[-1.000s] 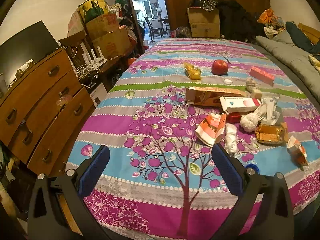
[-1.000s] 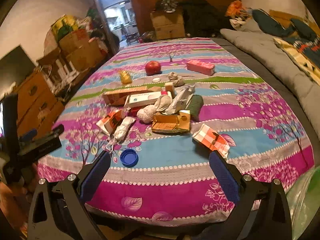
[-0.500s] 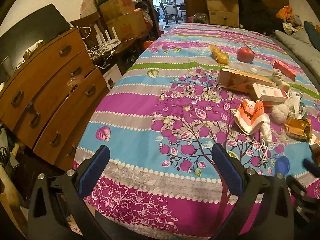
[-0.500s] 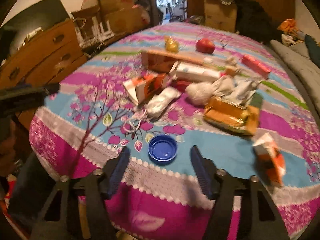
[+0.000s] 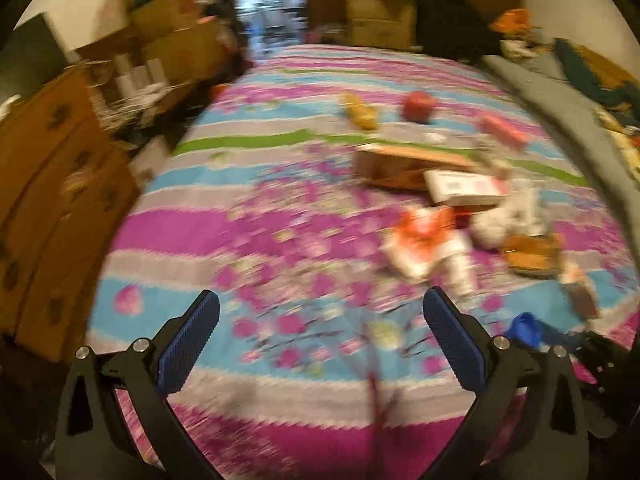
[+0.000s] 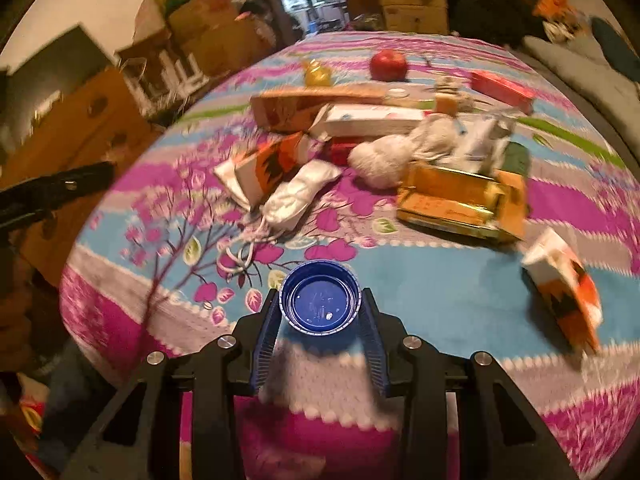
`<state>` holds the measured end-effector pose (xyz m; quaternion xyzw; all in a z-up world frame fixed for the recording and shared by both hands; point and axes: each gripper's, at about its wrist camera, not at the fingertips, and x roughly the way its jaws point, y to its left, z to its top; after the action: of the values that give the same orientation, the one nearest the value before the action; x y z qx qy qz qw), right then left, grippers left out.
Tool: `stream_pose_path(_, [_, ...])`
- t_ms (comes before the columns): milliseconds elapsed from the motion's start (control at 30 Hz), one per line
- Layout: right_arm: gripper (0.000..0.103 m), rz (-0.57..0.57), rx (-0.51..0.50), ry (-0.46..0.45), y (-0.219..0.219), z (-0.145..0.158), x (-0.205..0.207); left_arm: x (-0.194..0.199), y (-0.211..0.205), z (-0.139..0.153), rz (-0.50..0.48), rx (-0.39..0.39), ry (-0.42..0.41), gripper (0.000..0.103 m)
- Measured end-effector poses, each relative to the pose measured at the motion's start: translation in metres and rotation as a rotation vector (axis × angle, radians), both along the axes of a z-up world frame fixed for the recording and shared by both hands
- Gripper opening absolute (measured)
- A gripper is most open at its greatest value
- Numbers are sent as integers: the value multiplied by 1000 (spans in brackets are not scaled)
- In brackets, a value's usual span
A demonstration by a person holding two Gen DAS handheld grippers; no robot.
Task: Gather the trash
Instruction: 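Grasp the blue bottle cap with the right gripper while the left gripper grasps the orange paper cup, then carry the cap and cup to the green bin and release both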
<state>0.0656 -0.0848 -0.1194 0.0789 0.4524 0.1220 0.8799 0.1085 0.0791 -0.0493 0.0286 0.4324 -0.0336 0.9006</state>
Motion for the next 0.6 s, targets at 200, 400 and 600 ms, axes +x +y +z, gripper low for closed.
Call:
stream_pose_path(200, [41,-69,69,1,-26,22,-28,36,-41,-16,-195,-123,27,85])
stream_pose_path(400, [41,-105,84,18,-42,28,-47,57,-62,-52,-267,-114,131,59])
stream_pose_path(600, [41,-131,89,19,-52,29,-53,68,-70,-77,-305,-97,188,10])
